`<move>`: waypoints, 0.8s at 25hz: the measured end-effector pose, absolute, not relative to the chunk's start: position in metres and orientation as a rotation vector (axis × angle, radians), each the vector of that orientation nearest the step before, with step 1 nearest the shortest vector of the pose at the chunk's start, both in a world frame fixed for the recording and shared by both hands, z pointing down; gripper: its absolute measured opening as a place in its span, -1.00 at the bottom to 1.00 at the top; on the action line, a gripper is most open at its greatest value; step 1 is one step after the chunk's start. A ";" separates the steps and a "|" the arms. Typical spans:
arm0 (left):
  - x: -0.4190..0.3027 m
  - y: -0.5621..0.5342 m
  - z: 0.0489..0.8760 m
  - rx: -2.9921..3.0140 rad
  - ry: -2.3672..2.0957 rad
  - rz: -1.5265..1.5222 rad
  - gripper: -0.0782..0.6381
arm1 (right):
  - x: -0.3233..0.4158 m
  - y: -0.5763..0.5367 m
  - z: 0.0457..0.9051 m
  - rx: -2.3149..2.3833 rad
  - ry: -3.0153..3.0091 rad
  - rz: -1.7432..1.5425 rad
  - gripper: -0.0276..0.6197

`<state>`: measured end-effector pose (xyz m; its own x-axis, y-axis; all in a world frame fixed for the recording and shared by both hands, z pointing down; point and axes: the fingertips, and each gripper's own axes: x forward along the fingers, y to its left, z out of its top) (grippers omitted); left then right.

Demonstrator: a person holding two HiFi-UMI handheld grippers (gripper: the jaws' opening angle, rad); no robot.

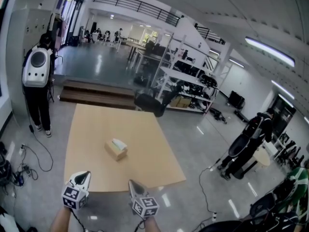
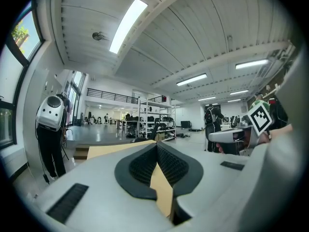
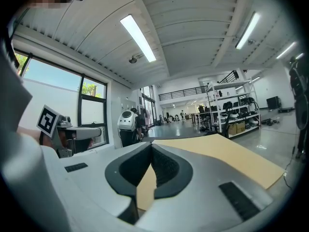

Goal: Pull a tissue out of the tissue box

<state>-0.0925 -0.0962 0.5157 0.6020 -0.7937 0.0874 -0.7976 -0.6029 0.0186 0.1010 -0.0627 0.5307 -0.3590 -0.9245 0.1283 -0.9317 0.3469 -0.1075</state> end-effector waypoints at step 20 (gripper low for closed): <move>-0.100 -0.161 0.530 2.767 -1.336 0.114 -0.76 | 0.095 -0.123 0.541 1.794 -2.508 0.248 -0.88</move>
